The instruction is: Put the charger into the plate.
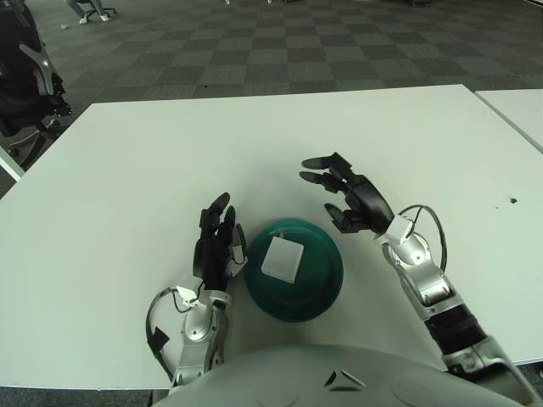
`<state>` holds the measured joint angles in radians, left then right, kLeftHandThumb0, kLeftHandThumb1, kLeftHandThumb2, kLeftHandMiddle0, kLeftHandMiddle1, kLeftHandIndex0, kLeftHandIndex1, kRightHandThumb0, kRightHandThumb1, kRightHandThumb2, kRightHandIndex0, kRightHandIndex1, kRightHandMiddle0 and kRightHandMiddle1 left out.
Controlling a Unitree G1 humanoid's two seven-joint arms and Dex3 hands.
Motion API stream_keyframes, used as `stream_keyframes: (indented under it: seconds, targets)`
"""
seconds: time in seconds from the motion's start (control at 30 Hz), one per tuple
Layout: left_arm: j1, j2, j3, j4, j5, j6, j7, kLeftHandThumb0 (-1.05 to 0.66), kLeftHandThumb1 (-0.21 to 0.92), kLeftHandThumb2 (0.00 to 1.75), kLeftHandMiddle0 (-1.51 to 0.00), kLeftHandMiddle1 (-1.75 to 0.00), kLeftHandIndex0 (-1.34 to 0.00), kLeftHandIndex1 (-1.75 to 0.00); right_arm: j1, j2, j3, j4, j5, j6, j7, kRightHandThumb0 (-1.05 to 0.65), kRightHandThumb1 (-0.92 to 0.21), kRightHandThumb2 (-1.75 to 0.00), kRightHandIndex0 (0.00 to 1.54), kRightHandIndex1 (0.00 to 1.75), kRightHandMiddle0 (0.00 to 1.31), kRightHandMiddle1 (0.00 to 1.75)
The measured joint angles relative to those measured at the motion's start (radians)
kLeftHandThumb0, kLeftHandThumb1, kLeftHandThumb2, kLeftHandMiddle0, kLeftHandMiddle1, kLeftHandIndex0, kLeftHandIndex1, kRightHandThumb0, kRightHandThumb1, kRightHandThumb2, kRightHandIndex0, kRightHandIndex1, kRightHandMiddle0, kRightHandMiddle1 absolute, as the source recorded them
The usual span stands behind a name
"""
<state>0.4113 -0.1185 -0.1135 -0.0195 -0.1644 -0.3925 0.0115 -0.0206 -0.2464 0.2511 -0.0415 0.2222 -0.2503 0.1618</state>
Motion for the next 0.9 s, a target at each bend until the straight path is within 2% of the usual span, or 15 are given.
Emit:
stream_keyframes:
  seconds: [0.07, 0.17, 0.37, 0.5, 0.7, 0.83, 0.9]
  targets:
    - [0.002, 0.0, 0.002, -0.002, 0.004, 0.001, 0.0, -0.75, 0.92, 0.92, -0.33, -0.02, 0.0, -0.8, 0.015, 0.021, -0.038, -0.014, 0.035, 0.065, -0.014, -0.59, -0.92, -0.56, 0.61, 0.34, 0.21, 1.03]
    - [0.007, 0.0, 0.004, -0.005, 0.008, 0.001, -0.001, -0.75, 0.92, 0.93, -0.34, -0.02, 0.0, -0.81, 0.047, 0.041, -0.086, -0.04, 0.067, 0.131, -0.032, -0.6, -0.92, -0.57, 0.53, 0.54, 0.22, 1.05]
    - [0.017, -0.001, 0.011, -0.008, 0.007, -0.004, -0.012, -0.74, 0.92, 0.94, -0.36, -0.02, 0.0, -0.8, 0.121, 0.07, -0.155, -0.058, 0.083, 0.197, -0.046, -0.62, -0.92, -0.58, 0.5, 0.64, 0.24, 1.08]
    - [0.023, -0.001, 0.018, -0.008, 0.001, -0.003, -0.024, -0.73, 0.92, 0.94, -0.36, -0.02, 0.0, -0.79, 0.155, 0.086, -0.18, -0.056, 0.076, 0.225, -0.049, -0.62, -0.92, -0.57, 0.47, 0.64, 0.22, 1.08]
    - [0.026, -0.002, 0.027, -0.008, -0.005, 0.002, -0.035, -0.73, 0.92, 0.95, -0.36, -0.02, 0.0, -0.78, 0.158, 0.099, -0.202, -0.033, 0.038, 0.223, -0.049, -0.62, -0.92, -0.56, 0.43, 0.61, 0.17, 1.03]
    - [0.027, -0.002, 0.028, -0.014, 0.005, 0.013, -0.034, -0.73, 0.92, 0.96, -0.37, -0.02, 0.0, -0.78, 0.172, 0.114, -0.208, 0.01, 0.0, 0.153, -0.044, -0.62, -0.92, -0.55, 0.41, 0.43, 0.13, 0.95]
    - [0.029, -0.002, 0.028, -0.02, 0.015, 0.02, -0.033, -0.74, 0.92, 0.96, -0.37, -0.02, 0.0, -0.78, 0.195, 0.128, -0.205, 0.035, -0.022, 0.106, -0.042, -0.64, -0.92, -0.55, 0.39, 0.26, 0.07, 0.89]
